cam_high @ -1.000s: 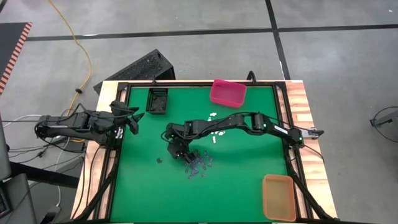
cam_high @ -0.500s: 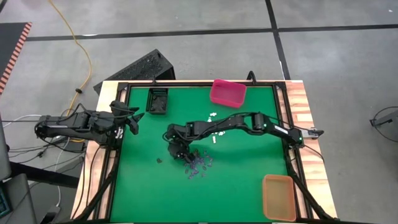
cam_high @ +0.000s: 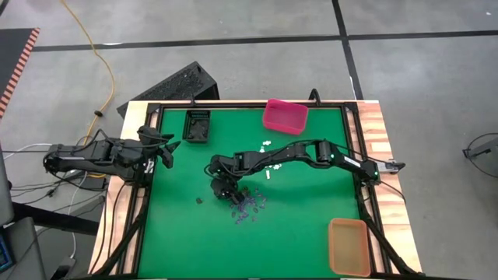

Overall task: Sort Halloween decoration
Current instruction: Put the brown skull toy into the black bin

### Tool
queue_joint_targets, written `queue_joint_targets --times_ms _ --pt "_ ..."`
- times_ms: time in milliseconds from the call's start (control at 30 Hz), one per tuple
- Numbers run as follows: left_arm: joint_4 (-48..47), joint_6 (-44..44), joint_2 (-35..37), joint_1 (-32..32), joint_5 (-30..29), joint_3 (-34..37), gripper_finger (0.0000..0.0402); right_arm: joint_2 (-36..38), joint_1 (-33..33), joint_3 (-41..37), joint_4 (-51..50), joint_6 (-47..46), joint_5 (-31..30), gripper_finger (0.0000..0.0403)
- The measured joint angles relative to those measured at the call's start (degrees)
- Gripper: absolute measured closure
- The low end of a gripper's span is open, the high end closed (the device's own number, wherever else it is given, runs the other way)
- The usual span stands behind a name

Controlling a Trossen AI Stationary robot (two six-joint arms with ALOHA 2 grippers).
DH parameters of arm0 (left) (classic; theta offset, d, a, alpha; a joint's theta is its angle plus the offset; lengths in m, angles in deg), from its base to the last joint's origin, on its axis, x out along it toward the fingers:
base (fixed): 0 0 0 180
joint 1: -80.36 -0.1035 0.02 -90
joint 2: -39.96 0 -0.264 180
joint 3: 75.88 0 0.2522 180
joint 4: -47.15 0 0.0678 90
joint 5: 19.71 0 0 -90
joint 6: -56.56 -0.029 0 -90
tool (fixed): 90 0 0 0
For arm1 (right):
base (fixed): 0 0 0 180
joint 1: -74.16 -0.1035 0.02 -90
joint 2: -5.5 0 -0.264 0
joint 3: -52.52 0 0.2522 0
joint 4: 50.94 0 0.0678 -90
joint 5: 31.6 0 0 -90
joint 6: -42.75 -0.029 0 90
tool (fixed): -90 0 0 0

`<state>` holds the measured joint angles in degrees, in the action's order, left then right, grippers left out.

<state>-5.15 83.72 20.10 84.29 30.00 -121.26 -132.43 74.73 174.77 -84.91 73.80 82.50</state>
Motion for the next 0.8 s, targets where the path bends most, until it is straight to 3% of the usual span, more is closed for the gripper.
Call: queue_joint_targets --times_ms 167,800 --pt "0.0 0.1 0.0 0.0 0.0 0.0 0.0219 0.0 0.0 0.0 0.0 -0.3 0.0 0.0288" --pt "0.0 0.1 0.0 0.0 0.0 0.0 0.0219 -0.3 3.0 5.7 0.4 -5.7 -0.9 0.0283"
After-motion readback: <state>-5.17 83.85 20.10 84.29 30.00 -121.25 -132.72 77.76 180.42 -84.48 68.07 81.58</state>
